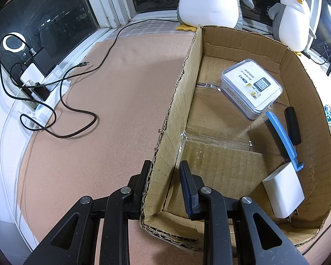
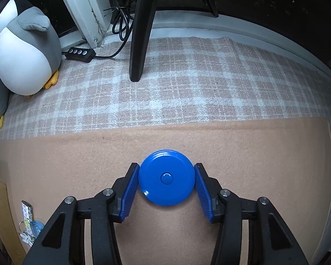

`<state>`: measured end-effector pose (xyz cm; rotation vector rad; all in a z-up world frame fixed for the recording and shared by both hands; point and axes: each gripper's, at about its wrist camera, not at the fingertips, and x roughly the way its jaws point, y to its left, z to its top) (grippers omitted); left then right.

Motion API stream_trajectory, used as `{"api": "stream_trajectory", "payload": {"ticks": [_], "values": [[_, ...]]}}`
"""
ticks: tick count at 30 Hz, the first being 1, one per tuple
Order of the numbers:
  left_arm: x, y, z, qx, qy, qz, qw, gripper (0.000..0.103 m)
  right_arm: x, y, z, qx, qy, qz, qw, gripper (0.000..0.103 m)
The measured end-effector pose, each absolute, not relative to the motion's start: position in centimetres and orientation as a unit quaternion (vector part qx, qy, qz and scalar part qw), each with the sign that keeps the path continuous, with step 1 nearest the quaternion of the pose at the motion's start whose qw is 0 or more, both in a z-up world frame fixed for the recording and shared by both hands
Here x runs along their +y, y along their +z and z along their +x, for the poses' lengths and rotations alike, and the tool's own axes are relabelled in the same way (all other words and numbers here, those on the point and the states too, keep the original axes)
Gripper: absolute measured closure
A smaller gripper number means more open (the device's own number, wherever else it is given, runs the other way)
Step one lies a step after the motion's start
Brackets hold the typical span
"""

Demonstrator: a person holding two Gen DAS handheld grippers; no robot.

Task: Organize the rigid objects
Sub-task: 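Carry the blue tape measure into the box and release it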

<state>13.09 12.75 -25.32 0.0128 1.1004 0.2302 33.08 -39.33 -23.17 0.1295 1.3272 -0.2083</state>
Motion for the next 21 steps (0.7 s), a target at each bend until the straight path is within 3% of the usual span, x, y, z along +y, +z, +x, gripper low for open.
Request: {"api": "stream_trajectory", "payload": {"ticks": [7, 21], "values": [[12.8, -25.3, 13.1, 0.522, 0.109, 0.006, 0.846, 0.077, -38.5, -23.8, 33.6, 0.613, -0.094, 0.06, 0.782, 0.057], [12.7, -25.3, 13.1, 0.52, 0.109, 0.005, 0.847, 0.077, -31.9, -16.4, 27.3, 0.57, 0.006, 0.053, 0.82, 0.057]]}}
